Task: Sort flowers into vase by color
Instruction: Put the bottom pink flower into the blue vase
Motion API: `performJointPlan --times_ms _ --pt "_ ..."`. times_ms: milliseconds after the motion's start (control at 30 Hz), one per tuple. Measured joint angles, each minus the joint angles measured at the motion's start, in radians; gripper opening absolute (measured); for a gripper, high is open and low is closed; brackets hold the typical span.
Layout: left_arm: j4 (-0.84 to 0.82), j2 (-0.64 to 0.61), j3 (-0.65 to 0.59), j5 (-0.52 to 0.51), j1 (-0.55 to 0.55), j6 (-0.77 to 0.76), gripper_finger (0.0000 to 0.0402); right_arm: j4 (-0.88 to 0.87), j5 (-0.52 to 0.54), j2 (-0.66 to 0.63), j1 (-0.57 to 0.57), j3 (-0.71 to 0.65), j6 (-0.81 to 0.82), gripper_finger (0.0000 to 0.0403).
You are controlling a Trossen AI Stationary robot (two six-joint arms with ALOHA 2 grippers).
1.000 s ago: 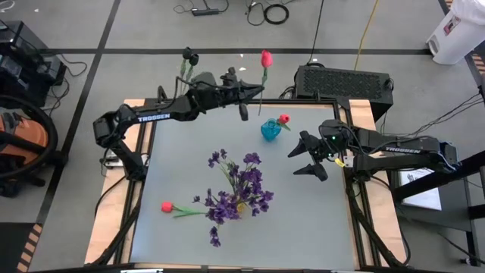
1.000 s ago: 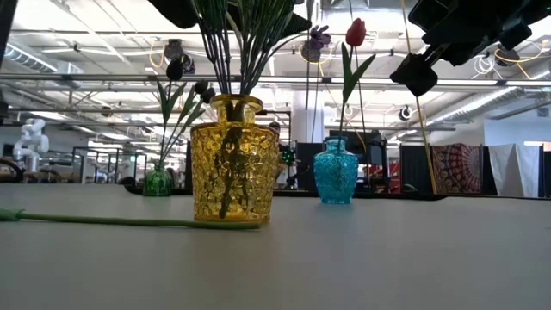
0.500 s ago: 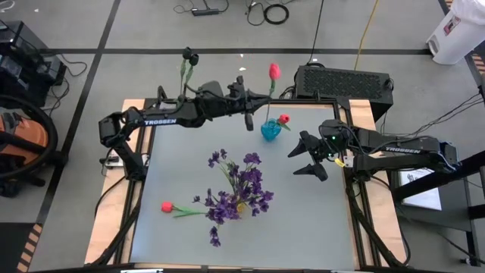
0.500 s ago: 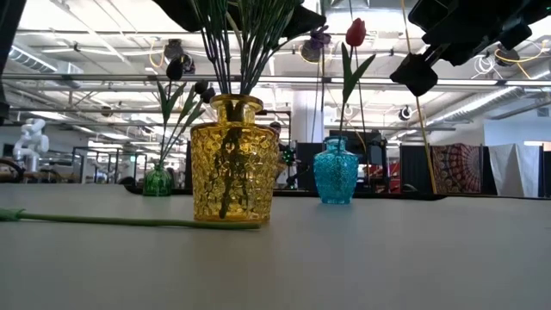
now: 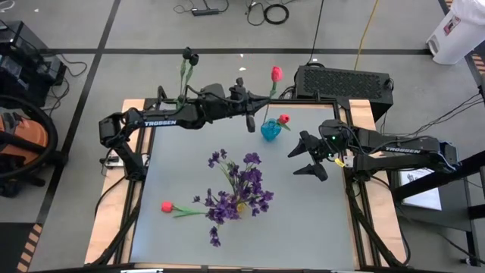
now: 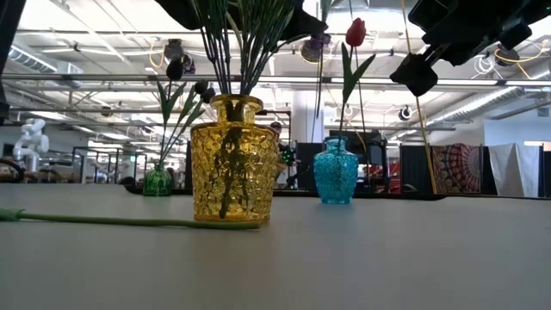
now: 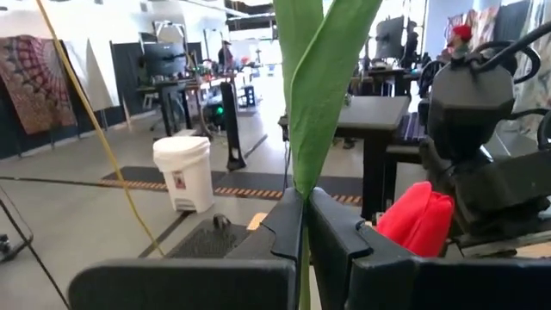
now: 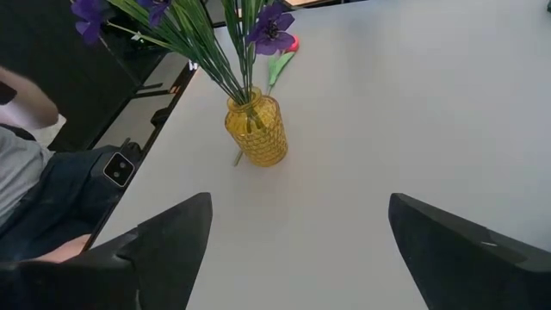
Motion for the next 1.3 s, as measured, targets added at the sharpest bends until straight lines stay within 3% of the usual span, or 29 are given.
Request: performJointPlan --times_ms 400,1300 --pt "0.169 0.073 0.0 -0.01 0.0 0.029 0.0018 0.0 0.0 0.0 0.0 0.0 0.0 0.0345" --pt "0.214 0.138 -0.001 -0.059 0.005 0.025 0.0018 -0.003 0.0 0.0 0.0 0.0 0.0 0.0345"
